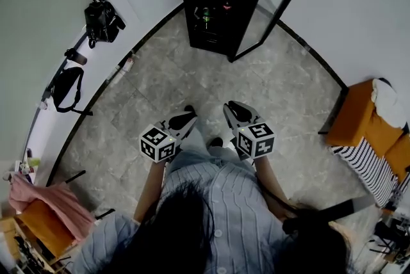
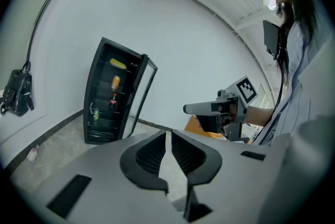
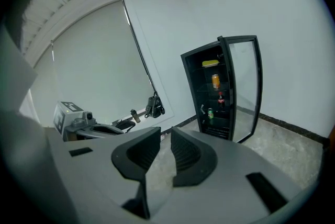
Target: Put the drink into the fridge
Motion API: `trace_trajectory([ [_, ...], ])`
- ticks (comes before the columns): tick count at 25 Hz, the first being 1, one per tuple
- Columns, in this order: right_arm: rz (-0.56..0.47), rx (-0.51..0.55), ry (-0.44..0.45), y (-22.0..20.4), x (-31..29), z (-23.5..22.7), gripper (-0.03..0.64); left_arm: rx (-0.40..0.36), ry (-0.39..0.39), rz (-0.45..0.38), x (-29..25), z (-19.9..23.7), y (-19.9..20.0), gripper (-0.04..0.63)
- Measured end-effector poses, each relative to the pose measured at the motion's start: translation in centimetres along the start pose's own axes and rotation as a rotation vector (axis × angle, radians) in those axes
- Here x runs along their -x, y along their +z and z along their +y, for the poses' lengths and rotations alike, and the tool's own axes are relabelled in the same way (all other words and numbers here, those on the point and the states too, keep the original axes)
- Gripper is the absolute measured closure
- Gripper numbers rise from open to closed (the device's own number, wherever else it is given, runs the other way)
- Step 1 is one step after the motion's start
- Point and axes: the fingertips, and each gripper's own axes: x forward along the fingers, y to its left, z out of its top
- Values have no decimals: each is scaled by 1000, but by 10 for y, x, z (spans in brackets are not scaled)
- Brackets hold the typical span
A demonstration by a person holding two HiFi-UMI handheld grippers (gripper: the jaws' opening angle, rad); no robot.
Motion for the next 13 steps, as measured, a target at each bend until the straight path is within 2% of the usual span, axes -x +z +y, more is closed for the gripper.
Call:
trace_trajectory([
  [6,-16,1,-16,0,6,-5,548,-40,-25,4,-5,-10,10,554],
  [13,-15,7,-18,2,9,-9,548,-41,-28,21,-7,-12,6,554],
])
